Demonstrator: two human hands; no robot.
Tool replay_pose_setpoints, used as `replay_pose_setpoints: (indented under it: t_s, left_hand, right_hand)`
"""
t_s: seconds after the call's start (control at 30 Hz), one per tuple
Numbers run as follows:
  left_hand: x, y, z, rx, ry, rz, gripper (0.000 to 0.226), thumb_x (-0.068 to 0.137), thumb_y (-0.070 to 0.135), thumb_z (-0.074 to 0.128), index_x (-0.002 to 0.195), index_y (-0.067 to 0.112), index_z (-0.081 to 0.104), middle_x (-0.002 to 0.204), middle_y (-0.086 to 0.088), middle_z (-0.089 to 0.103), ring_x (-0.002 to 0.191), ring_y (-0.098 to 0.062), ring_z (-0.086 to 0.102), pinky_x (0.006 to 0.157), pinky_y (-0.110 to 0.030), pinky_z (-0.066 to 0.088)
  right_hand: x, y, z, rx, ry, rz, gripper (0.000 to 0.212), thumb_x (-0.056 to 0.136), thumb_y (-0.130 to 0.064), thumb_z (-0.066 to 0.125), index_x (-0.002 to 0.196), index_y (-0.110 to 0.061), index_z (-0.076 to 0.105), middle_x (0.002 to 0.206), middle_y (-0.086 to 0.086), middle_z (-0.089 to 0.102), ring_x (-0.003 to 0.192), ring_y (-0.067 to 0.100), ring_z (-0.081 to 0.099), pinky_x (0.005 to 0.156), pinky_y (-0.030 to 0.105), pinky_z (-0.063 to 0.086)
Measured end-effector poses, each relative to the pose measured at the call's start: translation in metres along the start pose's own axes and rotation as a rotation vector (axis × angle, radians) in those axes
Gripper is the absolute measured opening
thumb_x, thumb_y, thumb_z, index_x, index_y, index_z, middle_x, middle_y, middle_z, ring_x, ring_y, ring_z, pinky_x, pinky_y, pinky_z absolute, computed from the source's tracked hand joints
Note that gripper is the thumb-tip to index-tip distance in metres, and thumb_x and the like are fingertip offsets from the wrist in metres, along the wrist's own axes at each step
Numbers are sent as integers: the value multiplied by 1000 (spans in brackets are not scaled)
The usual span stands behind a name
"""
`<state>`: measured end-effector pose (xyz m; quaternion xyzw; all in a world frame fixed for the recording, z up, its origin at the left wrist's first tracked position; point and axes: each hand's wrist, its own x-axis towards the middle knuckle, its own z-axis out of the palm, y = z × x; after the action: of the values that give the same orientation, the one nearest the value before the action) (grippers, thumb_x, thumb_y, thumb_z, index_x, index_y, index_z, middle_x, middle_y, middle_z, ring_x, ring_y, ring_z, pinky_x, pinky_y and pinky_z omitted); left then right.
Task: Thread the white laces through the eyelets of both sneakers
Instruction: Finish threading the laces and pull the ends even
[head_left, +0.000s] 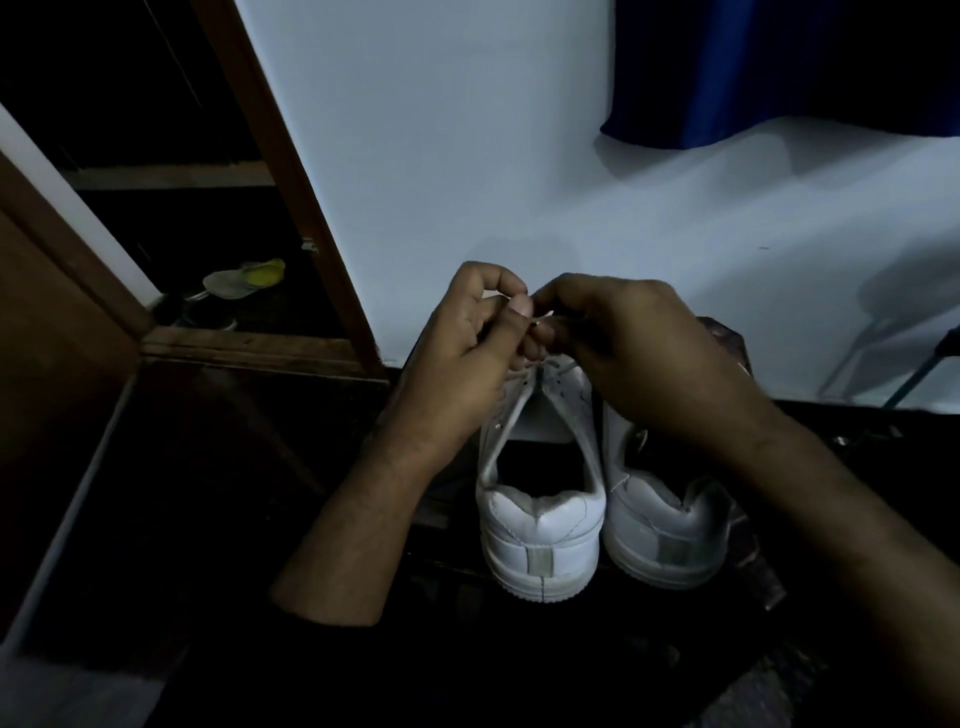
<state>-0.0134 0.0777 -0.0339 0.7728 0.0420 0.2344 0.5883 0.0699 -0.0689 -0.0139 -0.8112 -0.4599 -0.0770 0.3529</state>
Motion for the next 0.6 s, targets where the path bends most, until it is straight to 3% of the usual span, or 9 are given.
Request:
replay_pose_setpoints:
  t_s: [0.07, 0.17, 0.27, 0.37, 0.47, 0.6]
  left_hand:
    - [-1, 2, -6, 16, -5, -16, 6, 105, 22, 56, 100, 21, 57, 78, -1, 64, 69, -5, 57, 63, -16, 44]
    - [-4, -5, -19, 214, -156, -11, 32, 83, 43, 81, 98, 21, 63, 86, -4, 62, 72, -8, 54, 65, -24, 48]
    - [-11, -8, -27, 373, -246, -108, 47, 68, 40, 94, 99, 23, 63, 82, 5, 58, 64, -6, 50, 59, -25, 46]
    - [-15, -9, -35, 350, -217, -183, 32, 76, 31, 91, 98, 25, 68, 77, 4, 67, 63, -14, 62, 50, -26, 48]
    - [-19, -9, -37, 347, -165, -193, 2, 90, 21, 78, 92, 21, 78, 80, -2, 76, 72, -24, 73, 46, -26, 47]
    - [-23, -11, -25, 296, -74, -245, 14, 94, 14, 68, 88, 13, 80, 82, -14, 76, 78, -33, 74, 63, -39, 55]
  right_hand:
    - [2, 5, -6, -71, 31, 4, 12, 94, -22, 66, 102, -27, 74, 89, -6, 73, 80, 12, 64, 73, 32, 51]
    - [1, 11, -13, -112, -6, 44, 11, 94, -28, 66, 100, -32, 74, 91, -7, 74, 82, 16, 65, 75, 37, 54]
    - [-3, 5, -7, -248, -143, 78, 17, 93, -28, 64, 105, -38, 72, 96, -12, 74, 89, 16, 66, 72, 31, 51]
    - [-3, 1, -1, -258, -155, 96, 27, 91, -14, 63, 108, -35, 68, 92, -15, 73, 92, 14, 66, 66, 27, 44]
    - [-1, 0, 2, -235, -113, 124, 9, 90, -21, 68, 94, -29, 70, 87, -8, 73, 86, 19, 65, 66, 29, 46]
    - [1, -4, 13, -228, -106, 158, 3, 88, -27, 71, 89, -29, 74, 86, -4, 67, 84, 21, 63, 71, 32, 51]
